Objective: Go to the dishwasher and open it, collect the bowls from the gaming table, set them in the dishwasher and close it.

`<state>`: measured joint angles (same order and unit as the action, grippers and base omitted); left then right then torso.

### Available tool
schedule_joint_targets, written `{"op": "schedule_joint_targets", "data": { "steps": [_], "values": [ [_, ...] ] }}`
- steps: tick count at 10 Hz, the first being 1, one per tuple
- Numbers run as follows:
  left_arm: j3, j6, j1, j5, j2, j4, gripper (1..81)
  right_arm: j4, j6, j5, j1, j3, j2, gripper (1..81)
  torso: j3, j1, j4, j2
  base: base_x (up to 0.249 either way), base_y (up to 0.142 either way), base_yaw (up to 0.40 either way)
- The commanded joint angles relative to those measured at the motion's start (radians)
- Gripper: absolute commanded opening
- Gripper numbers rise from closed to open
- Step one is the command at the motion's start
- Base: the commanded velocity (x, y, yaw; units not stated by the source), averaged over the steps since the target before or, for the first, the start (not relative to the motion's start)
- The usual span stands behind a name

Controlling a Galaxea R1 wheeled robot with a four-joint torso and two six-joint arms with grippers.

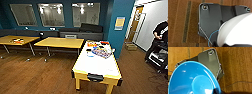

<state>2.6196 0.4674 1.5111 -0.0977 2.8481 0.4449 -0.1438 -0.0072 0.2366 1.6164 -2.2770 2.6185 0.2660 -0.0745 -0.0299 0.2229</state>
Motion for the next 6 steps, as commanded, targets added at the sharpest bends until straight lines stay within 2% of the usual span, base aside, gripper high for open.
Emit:
{"op": "schedule_joint_targets", "data": {
  "steps": [1,6],
  "values": [
    [0.004,-0.004,-0.039,0.042,-0.015,0.005,1.0,0.017,-0.004,-0.057,-0.022,0.007,-0.029,1.0,0.000,0.000,0.000,0.000,0.000,0.000,-0.387],
    [0.005,-0.006,-0.044,0.050,-0.008,0.006,1.0,0.017,-0.004,-0.057,-0.014,0.002,-0.013,1.0,0.000,-0.001,0.000,0.000,0.000,0.000,-0.394]
  ]
}}
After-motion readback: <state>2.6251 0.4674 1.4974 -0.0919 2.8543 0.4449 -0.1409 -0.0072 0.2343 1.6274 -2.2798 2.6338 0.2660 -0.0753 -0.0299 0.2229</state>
